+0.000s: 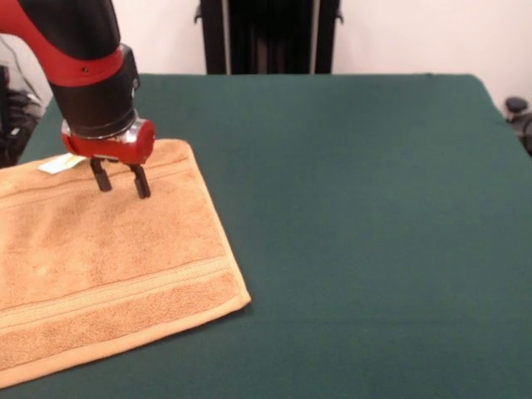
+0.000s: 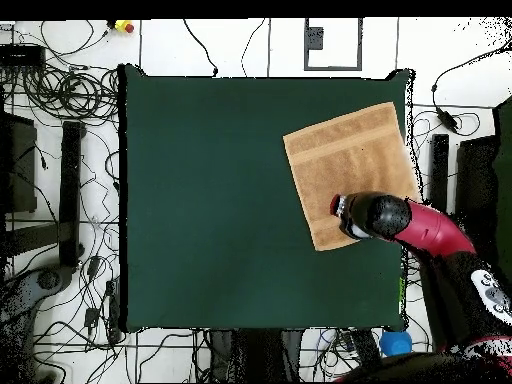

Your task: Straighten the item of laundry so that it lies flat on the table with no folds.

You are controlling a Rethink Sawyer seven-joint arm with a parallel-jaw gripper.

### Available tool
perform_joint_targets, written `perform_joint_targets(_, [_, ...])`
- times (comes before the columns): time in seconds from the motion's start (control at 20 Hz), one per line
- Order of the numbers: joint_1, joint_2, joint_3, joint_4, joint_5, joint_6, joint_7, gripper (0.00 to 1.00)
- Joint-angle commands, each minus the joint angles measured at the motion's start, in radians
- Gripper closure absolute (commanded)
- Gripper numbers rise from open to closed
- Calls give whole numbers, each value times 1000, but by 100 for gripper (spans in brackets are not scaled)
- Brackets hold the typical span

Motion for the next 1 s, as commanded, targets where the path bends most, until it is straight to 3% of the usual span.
perform_joint_targets(0.05, [104, 112, 25, 120, 71, -152, 263, 0])
perform_joint_targets(1.0, [135, 139, 48, 145, 220, -202, 273, 0])
